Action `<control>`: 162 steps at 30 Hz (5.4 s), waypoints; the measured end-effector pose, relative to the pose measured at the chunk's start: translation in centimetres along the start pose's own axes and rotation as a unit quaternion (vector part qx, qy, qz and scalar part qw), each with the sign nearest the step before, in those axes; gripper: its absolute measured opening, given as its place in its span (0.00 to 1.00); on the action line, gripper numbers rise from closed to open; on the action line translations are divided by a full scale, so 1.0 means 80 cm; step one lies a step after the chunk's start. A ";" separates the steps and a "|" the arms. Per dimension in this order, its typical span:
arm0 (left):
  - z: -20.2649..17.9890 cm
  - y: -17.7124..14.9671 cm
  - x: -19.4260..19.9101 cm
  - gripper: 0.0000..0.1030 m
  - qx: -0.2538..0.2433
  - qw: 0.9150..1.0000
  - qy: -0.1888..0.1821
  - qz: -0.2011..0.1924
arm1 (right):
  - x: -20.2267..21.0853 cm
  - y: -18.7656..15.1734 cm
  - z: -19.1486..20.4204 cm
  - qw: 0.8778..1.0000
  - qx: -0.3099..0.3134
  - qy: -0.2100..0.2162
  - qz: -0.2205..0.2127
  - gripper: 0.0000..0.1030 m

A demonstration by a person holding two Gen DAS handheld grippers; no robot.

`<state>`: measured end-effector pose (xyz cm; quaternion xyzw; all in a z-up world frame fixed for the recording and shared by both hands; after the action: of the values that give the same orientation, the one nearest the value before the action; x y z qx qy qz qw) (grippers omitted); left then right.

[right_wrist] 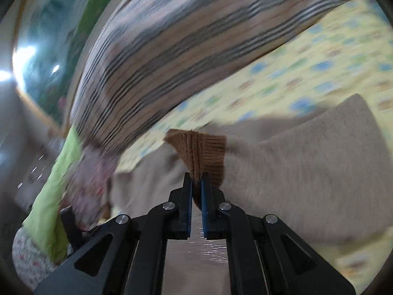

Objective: Fold small clothes
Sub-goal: 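Grasp the brown cuff of the sweater sleeve with the right gripper, then fold the sleeve across the body with the right gripper while the left gripper grasps the other cuff, then fold the other sleeve across the body with the left gripper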

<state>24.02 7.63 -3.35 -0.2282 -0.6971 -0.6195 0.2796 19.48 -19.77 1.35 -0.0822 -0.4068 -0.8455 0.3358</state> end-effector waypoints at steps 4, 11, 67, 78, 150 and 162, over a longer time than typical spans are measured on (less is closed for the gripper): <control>0.026 -0.009 0.009 0.91 0.023 1.000 0.000 0.003 | -0.083 -0.038 0.056 0.997 -0.005 0.045 0.055 0.07; 0.047 -0.021 0.008 0.91 0.053 0.998 -0.014 0.015 | -0.185 -0.102 0.120 0.987 -0.012 0.088 0.133 0.10; 0.037 -0.011 -0.085 0.16 0.085 0.992 -0.085 0.028 | -0.044 -0.001 -0.162 0.979 0.002 -0.201 0.041 0.08; 0.125 -0.014 -0.020 0.55 0.134 0.991 -0.009 -0.008 | 0.001 -0.035 -0.075 0.989 0.011 -0.150 0.009 0.36; 0.028 0.003 -0.005 0.56 0.027 0.998 -0.055 0.032 | -0.005 -0.072 -0.040 0.994 0.009 -0.100 0.034 0.55; 0.142 -0.016 -0.058 0.56 0.100 0.993 0.045 0.042 | -0.102 -0.067 -0.031 0.992 0.020 -0.109 0.067 0.09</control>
<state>25.42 18.89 -8.28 -0.2004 -0.7322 -0.5439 0.3576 22.63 -15.14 -7.06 -0.1938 -0.4516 -0.7986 0.3474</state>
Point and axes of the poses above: each gripper's, at about its wrist camera, not at the fingertips, and x roughly against the way its jaws point, z to its left, y to its top, the point moved 5 cm from there along -x, roughly the way its jaws point, and after that the axes turned 10 degrees about -z, right-handed, at the moved point
